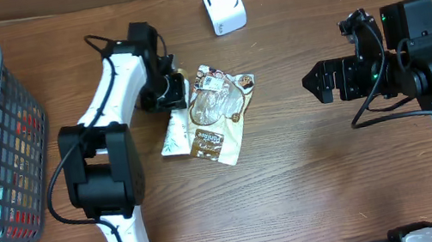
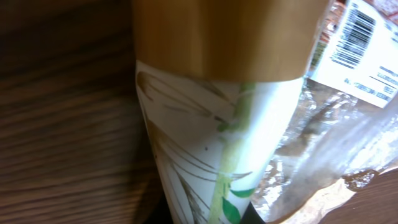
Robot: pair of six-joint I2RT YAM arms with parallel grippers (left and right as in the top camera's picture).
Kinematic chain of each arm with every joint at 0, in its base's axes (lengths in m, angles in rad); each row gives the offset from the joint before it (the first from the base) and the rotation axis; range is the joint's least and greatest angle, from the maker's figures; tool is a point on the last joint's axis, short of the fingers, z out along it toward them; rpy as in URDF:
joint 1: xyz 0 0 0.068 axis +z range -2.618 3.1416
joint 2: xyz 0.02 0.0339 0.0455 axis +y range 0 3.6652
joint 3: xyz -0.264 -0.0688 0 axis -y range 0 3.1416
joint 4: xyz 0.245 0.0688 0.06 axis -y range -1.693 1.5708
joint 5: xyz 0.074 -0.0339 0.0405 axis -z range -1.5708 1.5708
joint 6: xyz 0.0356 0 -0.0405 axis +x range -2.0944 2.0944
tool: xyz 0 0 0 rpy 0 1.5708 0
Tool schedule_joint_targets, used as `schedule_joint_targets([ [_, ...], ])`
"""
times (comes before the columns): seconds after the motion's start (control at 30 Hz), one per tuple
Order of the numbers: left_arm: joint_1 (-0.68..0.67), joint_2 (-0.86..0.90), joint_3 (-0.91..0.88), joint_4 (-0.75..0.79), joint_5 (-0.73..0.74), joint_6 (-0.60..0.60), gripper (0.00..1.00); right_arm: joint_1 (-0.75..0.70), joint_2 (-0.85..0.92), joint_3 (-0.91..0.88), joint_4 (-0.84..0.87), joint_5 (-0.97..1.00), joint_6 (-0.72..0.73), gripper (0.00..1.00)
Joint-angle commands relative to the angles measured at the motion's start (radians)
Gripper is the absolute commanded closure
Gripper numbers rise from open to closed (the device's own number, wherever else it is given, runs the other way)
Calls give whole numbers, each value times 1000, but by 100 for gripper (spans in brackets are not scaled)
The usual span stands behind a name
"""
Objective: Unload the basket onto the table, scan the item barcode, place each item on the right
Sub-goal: 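Place the white-green tube beside the beige bag with the left gripper, then return the left gripper to the basket and grasp the red spaghetti pack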
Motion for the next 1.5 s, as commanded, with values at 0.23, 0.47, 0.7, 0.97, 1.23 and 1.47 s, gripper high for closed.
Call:
schedule_joint_targets([
  [0.23,-114,-4,-117,55,46,-93,96,6,0,24,3,-1,-15,0],
  [0.47,-117,-8,-119,69,49,-97,96,6,0,24,3,-2,-15,0],
  [0.7,-96,-10,-99,12,60,-89,7,6,0,24,3,-1,-15,0],
  [0.97,-58,-56,275,-268,45,-27,0,6,0,24,18,-2,-15,0],
  [1.23,73,-148,748,-398,46,7,0,6,0,24,10,-2,-15,0],
  [1.47,322,-248,884,-488,49,17,0,6,0,24,12,-2,-15,0],
])
